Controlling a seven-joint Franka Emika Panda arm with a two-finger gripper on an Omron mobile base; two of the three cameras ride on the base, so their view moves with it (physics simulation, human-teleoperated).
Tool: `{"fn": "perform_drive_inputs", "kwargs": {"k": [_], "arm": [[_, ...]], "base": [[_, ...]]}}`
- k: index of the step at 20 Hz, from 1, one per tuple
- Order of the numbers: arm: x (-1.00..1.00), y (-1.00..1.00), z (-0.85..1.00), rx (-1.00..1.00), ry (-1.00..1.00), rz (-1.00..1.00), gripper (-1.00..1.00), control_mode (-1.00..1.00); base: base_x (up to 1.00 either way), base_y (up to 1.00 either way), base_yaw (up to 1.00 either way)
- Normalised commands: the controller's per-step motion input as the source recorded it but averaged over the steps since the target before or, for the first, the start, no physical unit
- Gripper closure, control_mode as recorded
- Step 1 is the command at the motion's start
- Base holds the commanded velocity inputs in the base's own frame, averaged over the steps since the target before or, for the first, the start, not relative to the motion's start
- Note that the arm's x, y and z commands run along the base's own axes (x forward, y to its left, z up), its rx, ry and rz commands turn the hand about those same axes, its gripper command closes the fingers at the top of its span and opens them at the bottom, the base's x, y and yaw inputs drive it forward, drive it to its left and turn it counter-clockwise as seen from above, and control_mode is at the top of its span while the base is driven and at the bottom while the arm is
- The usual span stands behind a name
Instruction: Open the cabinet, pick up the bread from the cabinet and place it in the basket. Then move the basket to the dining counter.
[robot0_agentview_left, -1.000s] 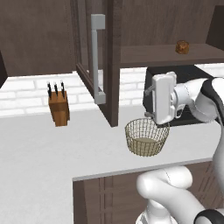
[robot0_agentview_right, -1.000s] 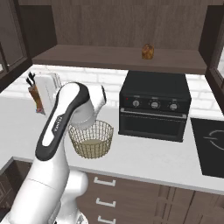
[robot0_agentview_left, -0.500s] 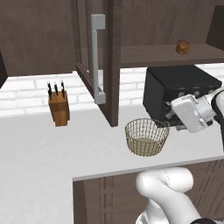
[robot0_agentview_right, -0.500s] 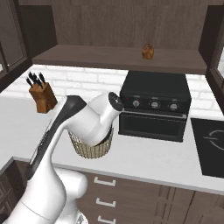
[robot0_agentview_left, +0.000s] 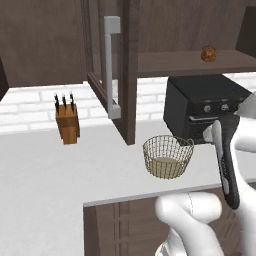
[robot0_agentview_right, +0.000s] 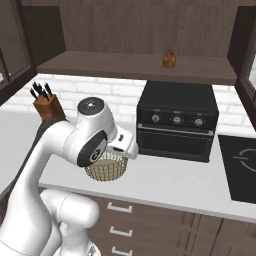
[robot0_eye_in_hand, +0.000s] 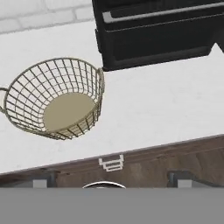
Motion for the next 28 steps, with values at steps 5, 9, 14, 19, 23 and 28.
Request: {"fn": "perform_drive_inputs", "kwargs": {"k": [5, 9, 14, 19, 23, 28], "arm": [[0.72, -0.77, 0.35, -0.47, 0.09, -0.39, -1.00, -1.00], [0.20, -0.29, 0.86, 0.13, -0.01, -0.14, -1.00, -1.00], [0.05, -0.15, 0.42, 0.22, -0.24, 0.01, -1.00, -1.00], [0.00, -0.21, 0.60, 0.14, -0.42, 0.19, -1.00, -1.00], [0.00, -0.09, 0.51, -0.03, -0.44, 0.24, -1.00, -1.00], [0.08, -0.02, 0.35, -0.19, -0.20, 0.08, -1.00, -1.00]], "base": [[0.00, 0.00, 0.00], [0.00, 0.00, 0.00], [0.00, 0.00, 0.00], [0.00, 0.00, 0.00], [0.00, 0.00, 0.00], [0.00, 0.00, 0.00]]}}
